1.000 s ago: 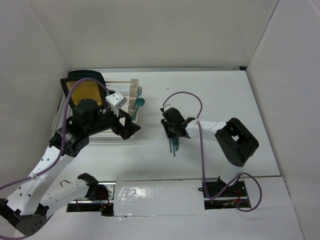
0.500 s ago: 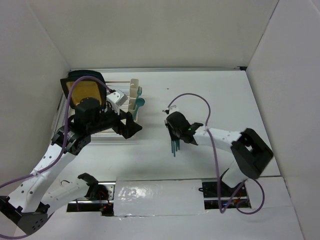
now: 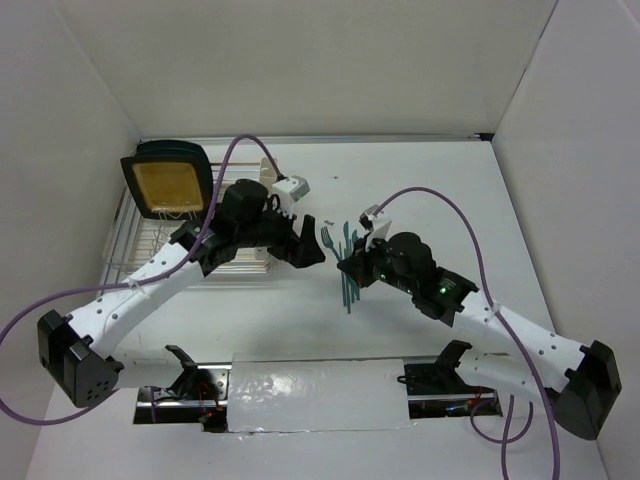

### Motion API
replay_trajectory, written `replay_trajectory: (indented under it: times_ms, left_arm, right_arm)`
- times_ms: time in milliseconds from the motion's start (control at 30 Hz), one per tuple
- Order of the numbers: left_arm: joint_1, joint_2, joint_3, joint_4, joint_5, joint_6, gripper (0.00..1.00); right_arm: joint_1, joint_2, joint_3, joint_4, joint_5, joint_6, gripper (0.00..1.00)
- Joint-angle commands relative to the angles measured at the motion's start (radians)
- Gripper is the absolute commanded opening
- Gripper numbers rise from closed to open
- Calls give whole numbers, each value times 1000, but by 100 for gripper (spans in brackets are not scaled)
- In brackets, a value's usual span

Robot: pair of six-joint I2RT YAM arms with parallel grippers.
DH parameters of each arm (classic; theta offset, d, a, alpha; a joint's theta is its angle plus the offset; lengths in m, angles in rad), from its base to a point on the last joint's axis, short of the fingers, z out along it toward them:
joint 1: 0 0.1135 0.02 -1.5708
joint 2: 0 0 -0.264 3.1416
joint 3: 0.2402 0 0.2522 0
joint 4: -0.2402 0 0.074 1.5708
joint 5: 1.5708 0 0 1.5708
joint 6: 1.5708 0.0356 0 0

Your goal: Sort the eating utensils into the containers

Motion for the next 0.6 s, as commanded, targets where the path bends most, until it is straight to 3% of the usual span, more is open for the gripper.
replay_trajectory:
  times_ms: [0,400,500,533,567]
  left_arm:
    - [-17,31,74,64,-82,-64,95]
    - [-25,129,146,76,-147,-70,89]
    - [-33,132,143,93,-128,-70,80]
    - [-33,137,146,90,-128,-65,71]
    - [-37,143,152,85,-121,-61,71]
  right_arm:
    - [14,-61,-20,39,-70,-22,0]
    - [17,-115,-11,20,-99,-36,0]
    - [23,-115,0,11,-99,-36,0]
    - [20,-112,12,2,-90,-33,0]
    - [18,-106,12,2,-79,-31,0]
